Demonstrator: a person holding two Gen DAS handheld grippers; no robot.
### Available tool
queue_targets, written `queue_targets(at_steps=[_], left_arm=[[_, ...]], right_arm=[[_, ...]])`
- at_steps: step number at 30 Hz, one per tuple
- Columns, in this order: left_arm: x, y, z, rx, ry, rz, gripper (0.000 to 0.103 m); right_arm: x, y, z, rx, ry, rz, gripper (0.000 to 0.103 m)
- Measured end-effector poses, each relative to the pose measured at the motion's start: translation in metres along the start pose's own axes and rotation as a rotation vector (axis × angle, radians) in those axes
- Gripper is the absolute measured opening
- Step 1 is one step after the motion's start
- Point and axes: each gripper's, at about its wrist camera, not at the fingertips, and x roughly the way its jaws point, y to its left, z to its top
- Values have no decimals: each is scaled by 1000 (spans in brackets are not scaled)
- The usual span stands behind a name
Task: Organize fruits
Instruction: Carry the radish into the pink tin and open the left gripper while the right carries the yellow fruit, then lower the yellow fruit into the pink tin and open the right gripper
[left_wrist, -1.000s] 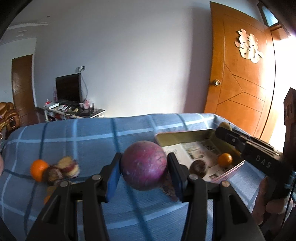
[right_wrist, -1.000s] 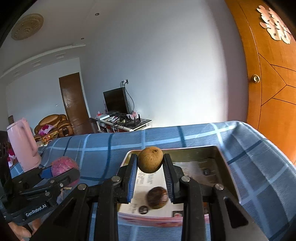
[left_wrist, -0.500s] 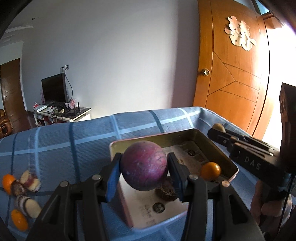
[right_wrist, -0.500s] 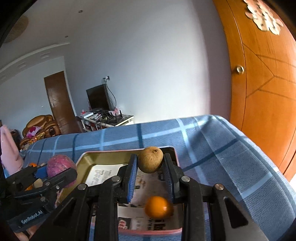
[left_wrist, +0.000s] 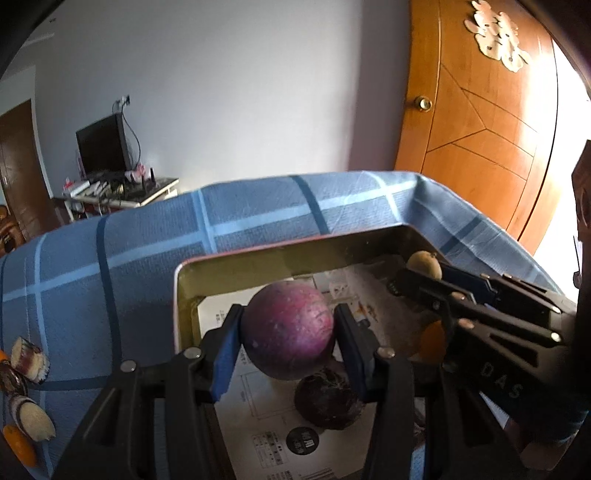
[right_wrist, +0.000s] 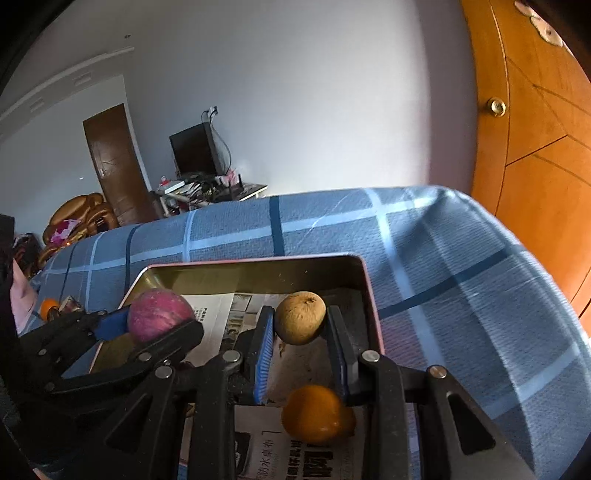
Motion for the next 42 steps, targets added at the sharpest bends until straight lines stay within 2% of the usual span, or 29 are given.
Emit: queue_targets(at_steps=[8, 11, 13, 14, 15, 16, 17, 18, 20, 23, 26, 27, 32, 38, 42], left_arm=[[4, -1, 1, 7, 15, 24, 52], [-2, -2, 1, 11, -17, 35, 59], [-8, -3, 1, 9, -53, 58, 75], [-13, -2, 0, 8, -76, 68, 79], [-18, -1, 0, 9, -100, 75, 90], [-24, -2, -2, 13, -127, 83, 101], [-29, -3, -3, 17, -153, 94, 103], [-36, -5, -4, 27, -188, 111, 103], [-44, -6, -3, 42, -223, 141, 103], [-57, 6, -1, -10, -272, 181, 103], [-67, 30, -1, -96, -299, 222, 103], [-69, 36, -1, -110, -303, 239, 103], [-71, 53, -10, -104, -296, 347, 103], [-81, 64, -24, -110, -293, 394, 103], [-89, 62, -33, -90, -314, 411, 103]], right_arm=[[9, -7, 0, 39, 42, 42, 30], [8, -8, 0, 48, 39, 43, 30], [5, -10, 0, 66, 23, 34, 30], [3, -13, 0, 81, 8, 41, 31], [0, -15, 1, 97, -9, 50, 33], [-4, -19, 1, 116, -31, 65, 36], [-9, -21, 2, 133, -50, 86, 48], [-13, -23, 3, 147, -70, 105, 60], [-24, -25, 4, 162, -124, 105, 63], [-49, -27, 4, 162, -264, -9, 63], [-68, -35, 3, 198, -363, -110, 72], [-71, -39, 3, 217, -376, -116, 76], [-65, -50, 2, 270, -350, -154, 76], [-75, -50, -3, 246, -430, -252, 76], [-77, -47, -7, 225, -426, -283, 76]])
